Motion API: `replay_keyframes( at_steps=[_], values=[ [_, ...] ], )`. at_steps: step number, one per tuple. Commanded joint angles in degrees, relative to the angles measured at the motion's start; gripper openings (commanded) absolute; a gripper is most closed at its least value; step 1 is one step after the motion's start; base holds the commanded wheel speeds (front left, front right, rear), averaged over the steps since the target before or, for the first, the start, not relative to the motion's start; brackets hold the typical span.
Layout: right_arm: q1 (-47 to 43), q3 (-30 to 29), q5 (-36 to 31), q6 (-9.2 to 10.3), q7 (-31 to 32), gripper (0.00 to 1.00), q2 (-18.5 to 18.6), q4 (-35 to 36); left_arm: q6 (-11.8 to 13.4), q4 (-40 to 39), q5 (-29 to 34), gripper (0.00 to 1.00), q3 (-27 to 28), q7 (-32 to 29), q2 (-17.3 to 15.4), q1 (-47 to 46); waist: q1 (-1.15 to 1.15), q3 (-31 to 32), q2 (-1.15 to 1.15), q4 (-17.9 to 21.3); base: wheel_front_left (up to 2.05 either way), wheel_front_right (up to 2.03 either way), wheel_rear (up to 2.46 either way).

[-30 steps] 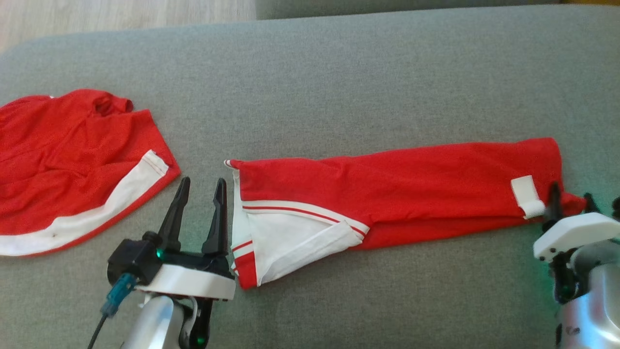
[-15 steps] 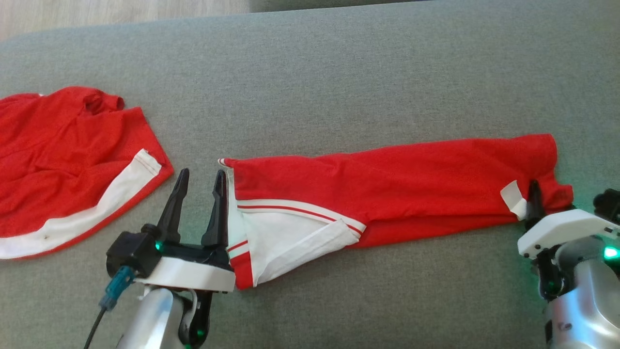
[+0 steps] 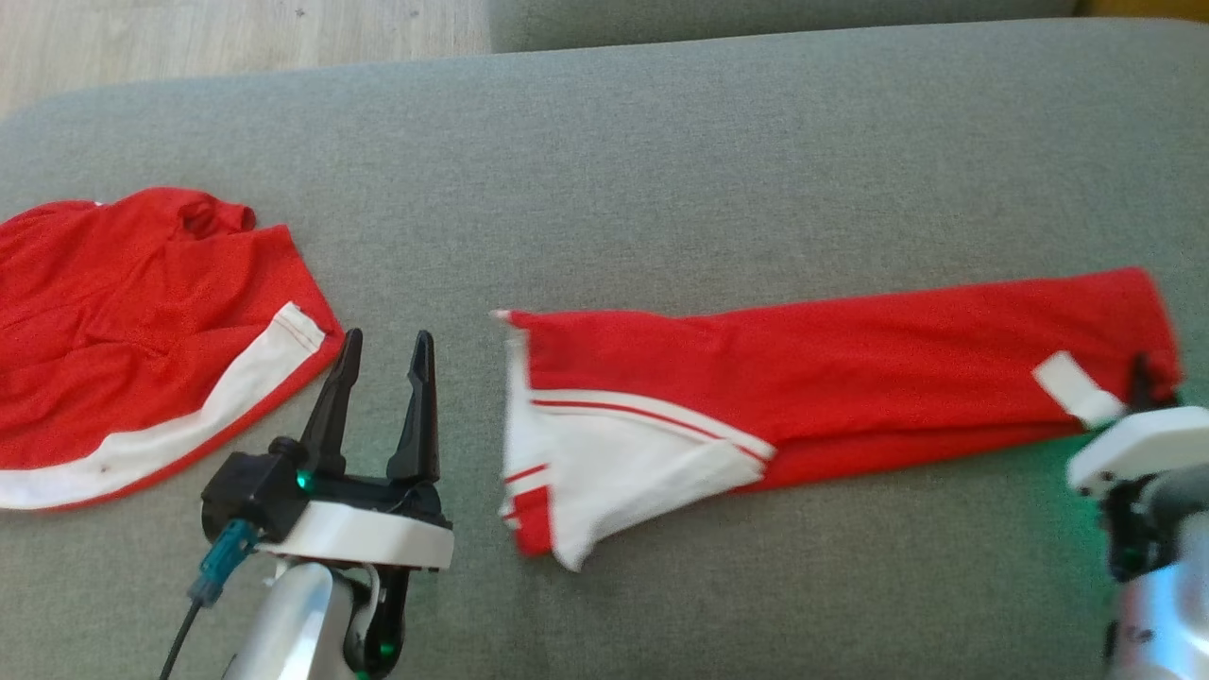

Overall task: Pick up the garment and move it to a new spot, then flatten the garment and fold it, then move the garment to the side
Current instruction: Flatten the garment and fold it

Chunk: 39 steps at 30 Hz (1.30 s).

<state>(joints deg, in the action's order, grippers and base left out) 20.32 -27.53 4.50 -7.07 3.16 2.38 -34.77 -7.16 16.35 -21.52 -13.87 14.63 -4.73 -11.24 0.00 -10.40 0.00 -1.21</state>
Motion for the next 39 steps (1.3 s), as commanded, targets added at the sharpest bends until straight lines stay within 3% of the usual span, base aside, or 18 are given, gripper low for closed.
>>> replay_keyframes(
  at_steps=[1, 6, 12, 26, 29, 39],
  values=[
    [0.95, -0.13, -1.22, -0.42, 0.11, 0.0, 0.54, 2.67, -0.33, -1.67, 0.19, 1.0, 2.17, 0.37, -0.53, -0.8, 0.0, 0.14, 0.0, -0.09, 0.0, 0.0, 0.0],
    [2.46, -5.96, -5.83, -0.42, 0.74, 0.0, 1.16, 5.57, -0.33, -1.74, 0.12, 1.0, 2.32, 0.37, -0.57, -0.63, 0.0, 0.68, 0.0, -0.42, 0.0, 0.0, 0.0],
    [3.39, -2.79, -4.58, -0.42, 1.59, 0.0, 0.66, 8.61, -0.33, -1.52, 0.02, 1.0, 2.78, 0.37, -0.51, 0.08, 0.0, 2.18, 0.0, -0.43, 0.0, 0.0, 0.0],
    [-4.15, 27.87, 16.32, -0.42, 5.79, 0.0, 0.51, 18.54, -0.33, -1.4, -0.26, 1.0, 3.42, 0.37, 0.11, 1.91, 0.0, 6.52, 0.0, -2.0, 0.0, 0.0, 0.0],
    [-5.26, 34.29, 19.0, -0.42, 5.33, 0.0, 0.51, 18.81, -0.33, -1.19, -0.09, 1.0, 2.5, 0.37, 0.12, 2.25, 0.0, 6.94, 0.0, -3.13, 0.0, 0.0, 0.0],
    [-5.46, 47.65, 25.67, -0.42, 1.96, 0.0, 0.5, 15.36, -0.33, -0.93, -0.23, 1.0, 1.56, 0.37, -0.2, 2.11, 0.0, 7.12, 0.0, -6.89, 0.0, 0.0, 0.0]
  ],
)
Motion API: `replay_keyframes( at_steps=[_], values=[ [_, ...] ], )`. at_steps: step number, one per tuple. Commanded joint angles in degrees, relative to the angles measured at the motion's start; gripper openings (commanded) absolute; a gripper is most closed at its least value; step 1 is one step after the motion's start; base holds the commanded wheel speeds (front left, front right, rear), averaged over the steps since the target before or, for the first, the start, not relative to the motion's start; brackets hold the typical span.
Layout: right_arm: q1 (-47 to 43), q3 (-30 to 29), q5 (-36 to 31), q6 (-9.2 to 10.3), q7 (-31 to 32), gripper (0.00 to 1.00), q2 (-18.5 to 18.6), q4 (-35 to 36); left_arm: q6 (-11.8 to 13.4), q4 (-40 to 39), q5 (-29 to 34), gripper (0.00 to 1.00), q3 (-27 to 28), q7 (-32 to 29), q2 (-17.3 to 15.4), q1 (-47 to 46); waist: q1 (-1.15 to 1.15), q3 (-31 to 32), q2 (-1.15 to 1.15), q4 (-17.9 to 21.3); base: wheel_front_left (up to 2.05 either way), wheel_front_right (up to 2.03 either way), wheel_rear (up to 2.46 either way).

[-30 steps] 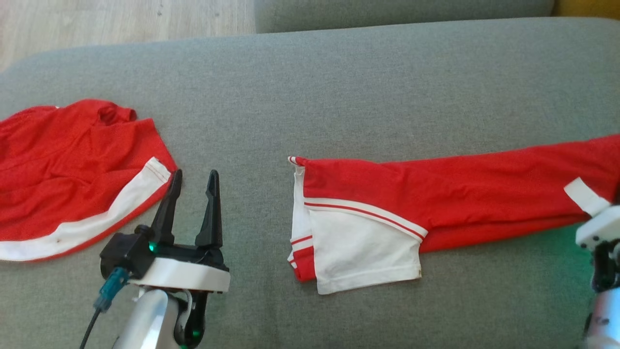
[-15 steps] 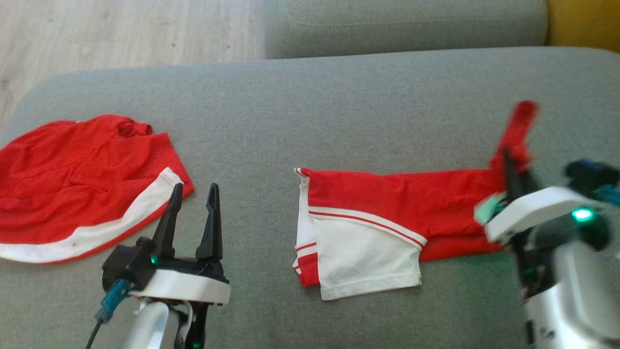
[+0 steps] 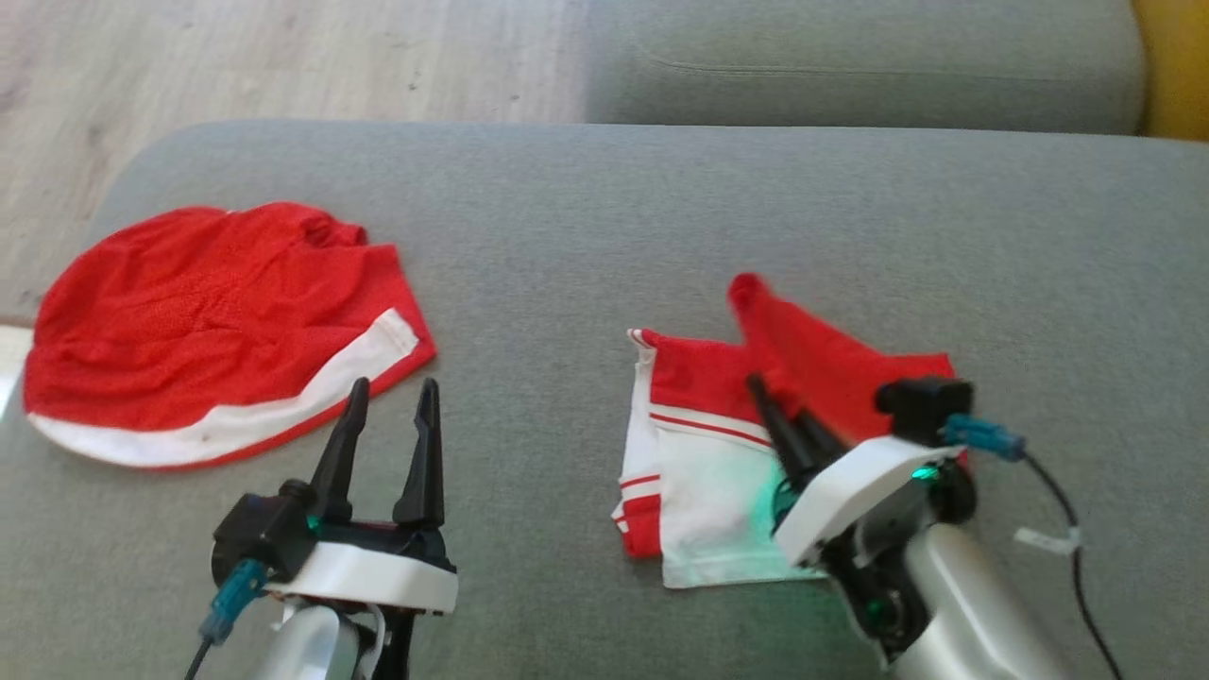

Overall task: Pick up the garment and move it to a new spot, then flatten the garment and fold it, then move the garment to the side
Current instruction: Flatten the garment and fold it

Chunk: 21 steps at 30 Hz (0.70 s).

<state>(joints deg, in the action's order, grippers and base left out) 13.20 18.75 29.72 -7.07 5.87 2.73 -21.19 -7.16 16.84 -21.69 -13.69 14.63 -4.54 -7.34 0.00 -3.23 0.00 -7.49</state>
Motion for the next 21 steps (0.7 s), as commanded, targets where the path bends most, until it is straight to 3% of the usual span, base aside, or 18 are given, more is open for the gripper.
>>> replay_keyframes(
  at_steps=[1, 13, 14, 15, 21],
  values=[
    [1.74, 2.6, 1.23, -0.42, -1.09, 0.0, 0.15, 1.24, -0.33, -1.35, -0.02, 1.0, 1.17, 0.37, -0.41, -1.9, 0.0, -0.1, 0.0, -1.06, 0.0, 0.0, 0.0],
    [3.15, 12.41, 5.95, -0.42, -5.25, 0.0, 0.15, -8.29, -0.33, -1.05, -0.17, 1.0, 1.08, 0.37, -0.58, -2.34, 0.0, -0.91, 0.0, -4.61, 0.0, 0.0, 0.0],
    [3.69, 12.95, 5.73, -0.42, -5.83, 0.24, 0.15, -8.84, -0.33, -1.03, -0.21, 1.0, 1.03, 0.37, -0.57, -2.44, 0.0, -0.97, 0.0, -4.73, 0.0, 0.0, 0.0],
    [4.05, 13.86, 6.23, -0.42, -5.8, 1.0, 0.15, -9.17, -0.33, -0.99, -0.27, 1.0, 0.91, 0.37, -0.57, -2.54, 0.0, -1.01, 0.0, -4.85, 0.0, 0.0, 0.0],
    [6.36, 17.06, 11.66, -0.42, -7.88, 1.0, 0.15, -8.36, -0.33, -1.12, -0.28, 1.0, 1.77, 0.37, -0.72, -2.36, 0.0, -1.05, 0.0, -4.23, 0.0, 0.0, 0.0]
  ],
)
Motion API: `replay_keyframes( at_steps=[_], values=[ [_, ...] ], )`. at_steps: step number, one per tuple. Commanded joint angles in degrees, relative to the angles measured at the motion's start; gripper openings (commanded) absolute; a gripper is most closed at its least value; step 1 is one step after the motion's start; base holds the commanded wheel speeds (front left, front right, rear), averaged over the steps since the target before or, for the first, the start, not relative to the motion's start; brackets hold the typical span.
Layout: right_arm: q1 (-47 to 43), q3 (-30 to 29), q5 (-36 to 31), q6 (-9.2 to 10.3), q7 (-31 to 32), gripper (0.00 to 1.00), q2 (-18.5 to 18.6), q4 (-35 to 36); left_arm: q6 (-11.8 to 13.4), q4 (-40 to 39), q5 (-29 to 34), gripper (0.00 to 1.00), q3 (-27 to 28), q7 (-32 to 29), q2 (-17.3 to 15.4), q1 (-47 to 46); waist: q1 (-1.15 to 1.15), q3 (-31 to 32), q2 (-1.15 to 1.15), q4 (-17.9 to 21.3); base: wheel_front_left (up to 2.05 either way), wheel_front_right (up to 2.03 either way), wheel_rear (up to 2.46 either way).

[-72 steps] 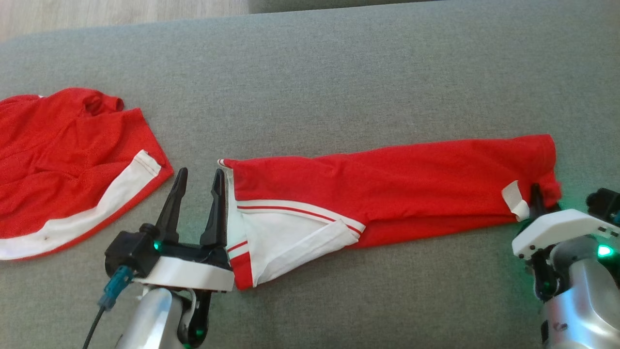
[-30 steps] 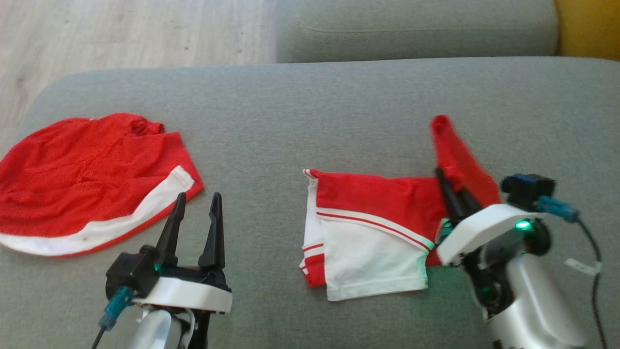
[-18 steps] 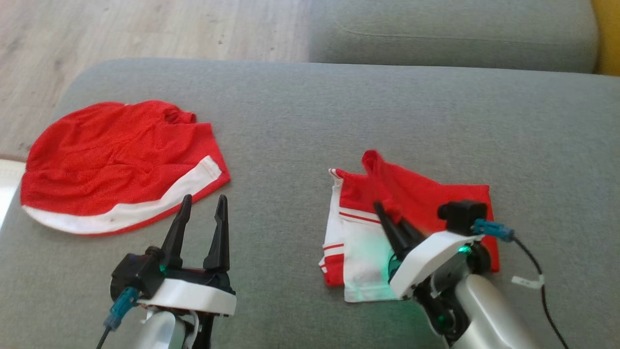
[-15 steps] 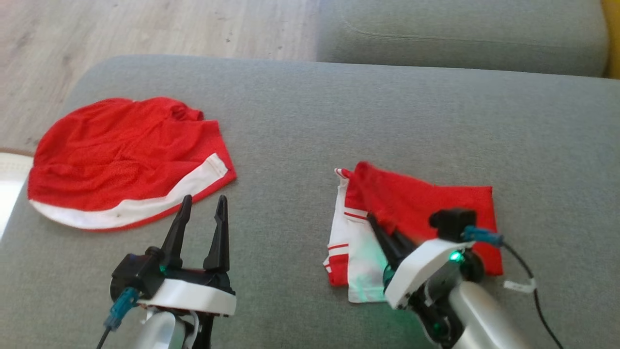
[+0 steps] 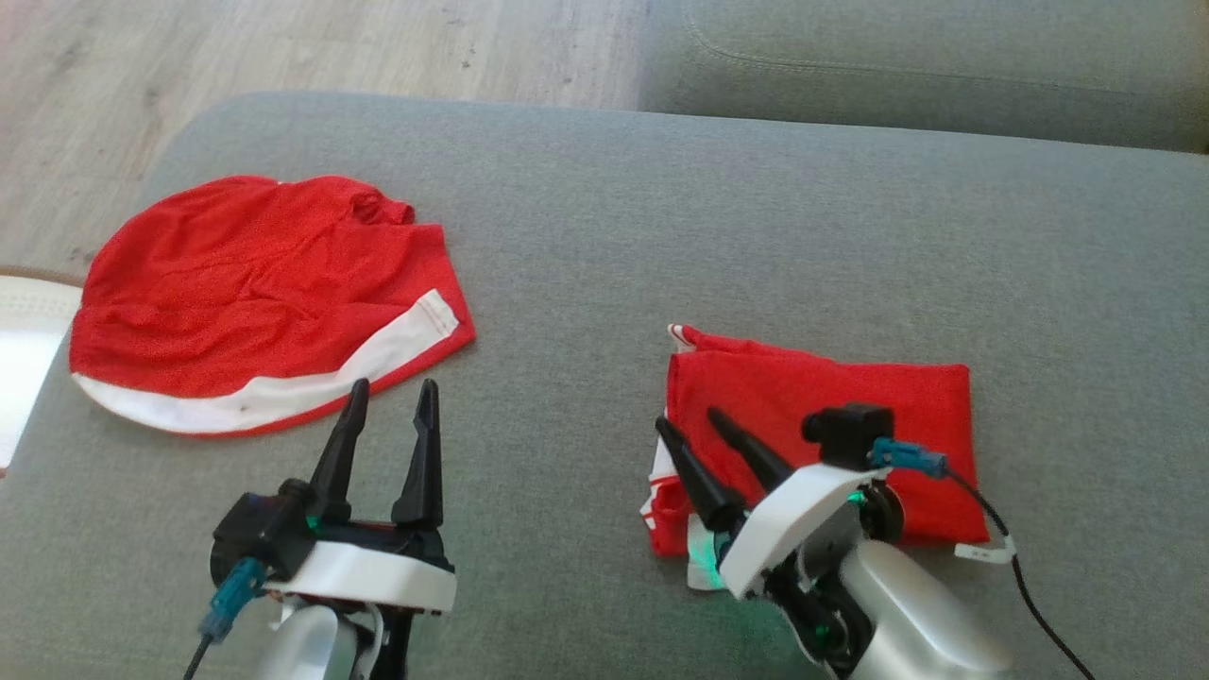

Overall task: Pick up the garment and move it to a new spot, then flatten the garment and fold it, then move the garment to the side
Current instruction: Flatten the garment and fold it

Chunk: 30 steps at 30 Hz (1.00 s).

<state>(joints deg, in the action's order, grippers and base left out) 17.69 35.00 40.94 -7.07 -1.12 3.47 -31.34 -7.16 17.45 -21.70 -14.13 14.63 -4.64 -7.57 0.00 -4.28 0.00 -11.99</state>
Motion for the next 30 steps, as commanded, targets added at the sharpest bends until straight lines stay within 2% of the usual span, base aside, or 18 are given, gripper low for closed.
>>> replay_keyframes(
  at_steps=[1, 6, 9, 12, 13, 20, 25, 30],
  values=[
    [2.46, 0.55, 0.86, -0.42, -1.66, 1.0, -0.59, 1.67, -0.33, -1.88, -0.05, 1.0, 2.25, 0.37, -0.68, -2.06, 0.0, 0.03, 0.0, 0.61, 0.0, 0.0, 0.0],
    [5.84, -4.33, -5.3, -0.42, -5.31, 1.0, -0.59, -1.57, -0.33, -3.71, 0.56, 1.0, 2.58, 0.37, -0.19, -2.15, 0.0, 0.21, 0.0, 2.58, 0.0, 0.0, 0.0],
    [7.55, -9.65, -15.8, -0.42, -8.61, 1.0, -0.59, -2.18, -0.33, -4.74, 1.41, 1.0, 2.75, 0.37, 0.06, -2.04, 0.0, 0.2, 0.0, 4.06, 0.0, 0.0, 0.0],
    [6.62, -16.65, -22.39, -0.42, -9.26, 1.0, -0.59, -0.36, -0.32, -5.58, 2.04, 1.0, 4.53, 0.37, 0.4, -2.09, 0.0, 0.15, 0.0, 5.35, 0.0, 0.0, 0.0],
    [6.62, -16.65, -22.39, -0.42, -9.26, 1.0, -0.59, -0.36, -0.32, -5.58, 2.04, 1.0, 4.53, 0.37, 0.4, -2.09, 0.0, 0.15, 0.0, 5.35, 0.0, 0.0, 0.0],
    [0.8, -27.65, -34.25, -0.42, -8.21, 1.0, -0.54, 8.34, -0.32, -6.11, 3.8, 1.0, 6.41, 0.37, 1.11, -1.56, 0.0, -0.02, 0.0, 7.47, 0.0, 0.0, 0.0],
    [-4.55, -30.59, -37.48, -0.42, -9.34, 1.0, -0.56, 14.48, -0.32, -6.68, 4.86, 1.0, 7.71, 0.37, 1.46, -1.14, 0.0, -0.11, 0.0, 8.47, 0.0, 0.0, 0.0],
    [-8.27, -31.95, -36.21, -0.42, -9.91, 1.0, -0.57, 17.39, -0.32, -6.72, 5.34, 1.0, 7.94, 0.37, 1.64, -0.22, 0.0, -0.11, 0.0, 8.96, 0.0, 0.0, 0.0]
  ],
)
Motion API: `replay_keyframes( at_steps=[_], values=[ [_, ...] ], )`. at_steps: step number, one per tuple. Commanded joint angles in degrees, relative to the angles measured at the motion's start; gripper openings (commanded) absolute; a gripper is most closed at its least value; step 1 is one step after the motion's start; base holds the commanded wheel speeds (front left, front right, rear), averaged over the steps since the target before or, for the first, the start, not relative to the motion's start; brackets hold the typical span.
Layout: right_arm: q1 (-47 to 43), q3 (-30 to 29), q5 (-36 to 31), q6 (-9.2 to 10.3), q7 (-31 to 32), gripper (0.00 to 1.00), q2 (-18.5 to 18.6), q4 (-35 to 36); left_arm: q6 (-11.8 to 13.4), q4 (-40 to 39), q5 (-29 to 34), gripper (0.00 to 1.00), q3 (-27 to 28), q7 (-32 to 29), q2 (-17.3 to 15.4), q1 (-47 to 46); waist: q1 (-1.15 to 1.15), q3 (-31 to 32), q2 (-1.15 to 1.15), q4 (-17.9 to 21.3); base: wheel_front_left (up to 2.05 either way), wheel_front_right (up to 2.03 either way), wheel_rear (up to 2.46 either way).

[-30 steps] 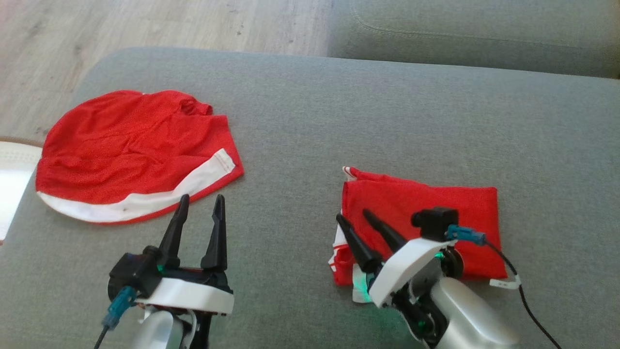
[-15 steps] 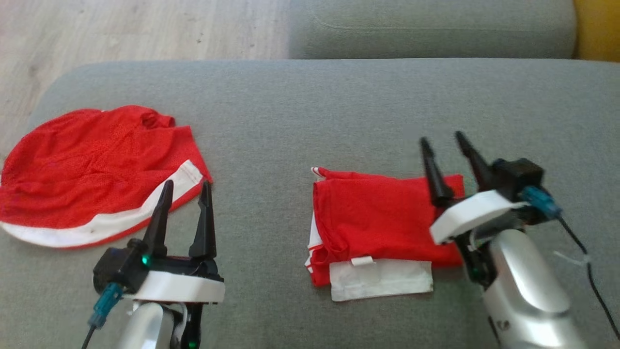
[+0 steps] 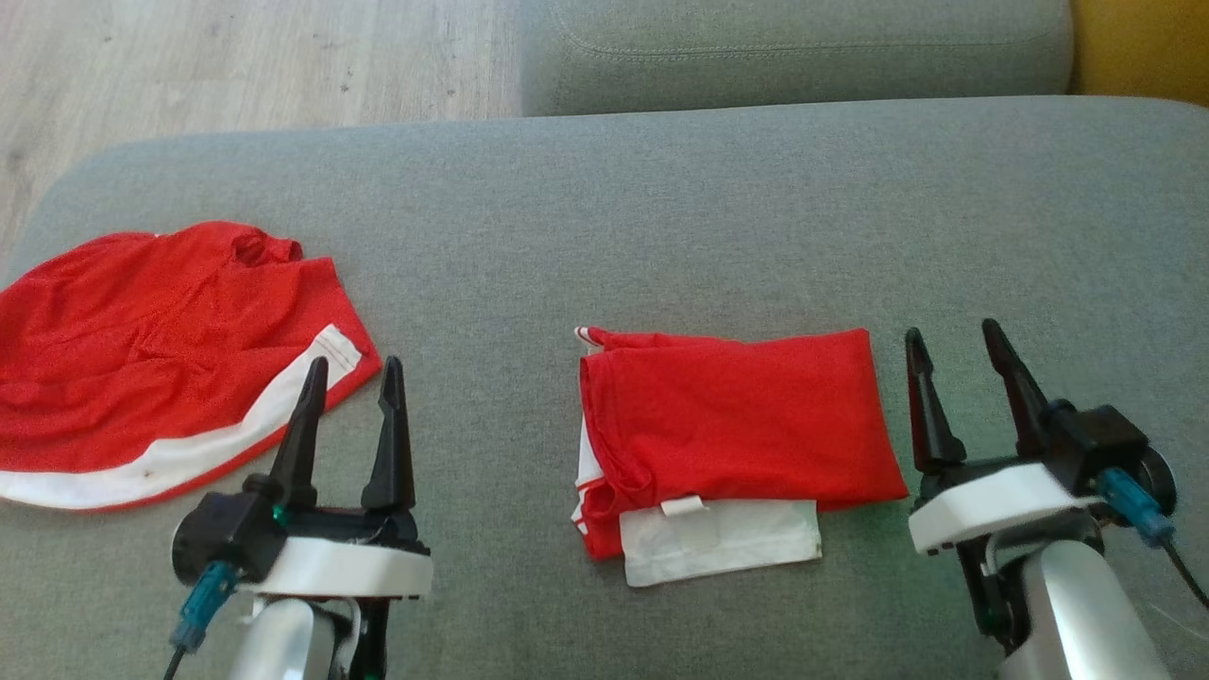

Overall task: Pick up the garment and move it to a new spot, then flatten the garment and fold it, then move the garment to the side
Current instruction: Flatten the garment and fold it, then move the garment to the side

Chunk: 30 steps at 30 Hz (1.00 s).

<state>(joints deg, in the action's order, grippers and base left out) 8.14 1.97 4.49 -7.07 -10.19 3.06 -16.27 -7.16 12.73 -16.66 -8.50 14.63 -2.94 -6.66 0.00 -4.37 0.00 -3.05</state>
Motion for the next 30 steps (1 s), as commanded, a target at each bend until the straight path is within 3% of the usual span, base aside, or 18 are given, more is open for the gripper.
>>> replay_keyframes(
  at_steps=[1, 18, 30],
  values=[
    [0.85, 0.87, 0.54, -0.42, -0.96, 1.0, -0.17, 2.67, -0.32, -2.09, 0.47, 1.0, 2.4, 0.37, -0.04, -0.97, 0.0, -0.01, 0.0, 0.08, 0.0, 0.0, 0.0],
    [-0.14, 0.28, 1.12, -0.42, 0.03, 1.0, -0.18, 3.66, -0.25, -2.26, 0.48, 1.0, 1.68, 0.37, 0.05, -0.47, 0.0, -0.21, 0.0, -0.47, 0.0, 0.0, 0.0],
    [0.33, 1.42, 1.3, -0.42, 6.42, 1.0, -0.18, -1.71, 0.05, -1.81, -0.23, 1.0, -0.7, 0.37, 0.06, -2.94, 0.0, -3.76, 0.0, -2.46, 0.0, 0.0, 0.0]
  ],
)
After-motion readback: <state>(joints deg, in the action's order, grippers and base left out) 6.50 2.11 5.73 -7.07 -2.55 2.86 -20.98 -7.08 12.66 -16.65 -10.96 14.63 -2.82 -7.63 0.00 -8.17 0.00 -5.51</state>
